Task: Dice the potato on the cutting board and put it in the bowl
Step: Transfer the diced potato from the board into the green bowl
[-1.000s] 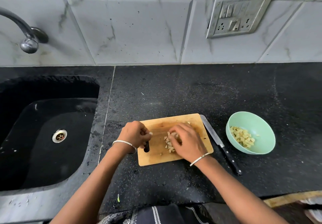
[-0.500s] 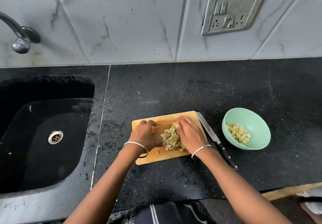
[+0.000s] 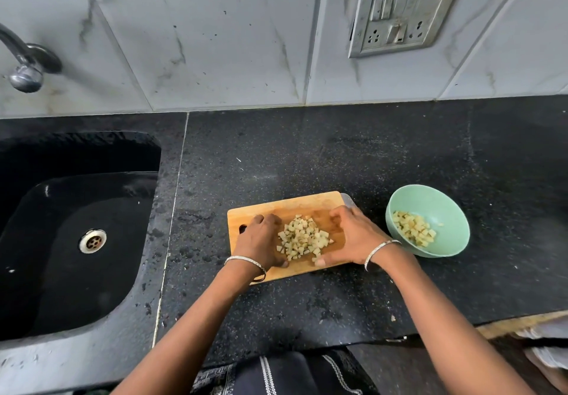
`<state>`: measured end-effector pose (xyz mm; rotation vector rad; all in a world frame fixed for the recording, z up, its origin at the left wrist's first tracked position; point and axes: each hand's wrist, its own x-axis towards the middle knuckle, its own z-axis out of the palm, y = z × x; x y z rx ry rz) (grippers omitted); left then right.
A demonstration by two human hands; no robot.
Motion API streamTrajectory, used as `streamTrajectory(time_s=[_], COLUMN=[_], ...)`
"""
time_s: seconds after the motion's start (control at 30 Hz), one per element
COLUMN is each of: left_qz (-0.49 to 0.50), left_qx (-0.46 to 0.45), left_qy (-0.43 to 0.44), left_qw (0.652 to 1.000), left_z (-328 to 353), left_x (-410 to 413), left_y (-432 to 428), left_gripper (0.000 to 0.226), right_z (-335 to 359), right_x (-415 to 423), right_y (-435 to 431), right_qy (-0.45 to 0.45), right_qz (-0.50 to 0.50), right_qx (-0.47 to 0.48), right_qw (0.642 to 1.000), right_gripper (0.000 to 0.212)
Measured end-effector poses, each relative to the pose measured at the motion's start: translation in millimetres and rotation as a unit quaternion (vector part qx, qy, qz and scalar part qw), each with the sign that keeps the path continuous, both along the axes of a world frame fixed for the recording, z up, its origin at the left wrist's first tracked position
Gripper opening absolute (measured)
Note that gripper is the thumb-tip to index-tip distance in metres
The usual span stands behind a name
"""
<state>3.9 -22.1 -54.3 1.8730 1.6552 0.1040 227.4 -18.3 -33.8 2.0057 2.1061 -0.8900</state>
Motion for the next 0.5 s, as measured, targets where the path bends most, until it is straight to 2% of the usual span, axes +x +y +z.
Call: streamTrajectory(time_s=[0.1,0.2,0.37,0.5], left_qz=[-0.007,-0.032,-0.04,-0.021], left_qx=[0.001,0.006,0.016,0.032], left_qy=[0.005,0.032,0.028,0.019], left_qw=[1.0,0.999,0.999,0.999], left_z=[1,3,1,0], left_x=[8,15,24,32], left_y=[3,7,12,15], left_gripper=[0.108,0.111,0.095,0.084], right_z=[-8,-11,-9,-9], right_x=[-15,-29,-35,-40], right_y=[1,7,19,23], right_qy=[-0.01,0.004,0.029,0.042], right_qz=[0.027,0.047,0.061,0.063], right_qx=[0.029,0.024,0.01,0.013], right_qw=[0.999,0.999,0.998,0.997], right_gripper=[0.117,0.114,0.106,0.091])
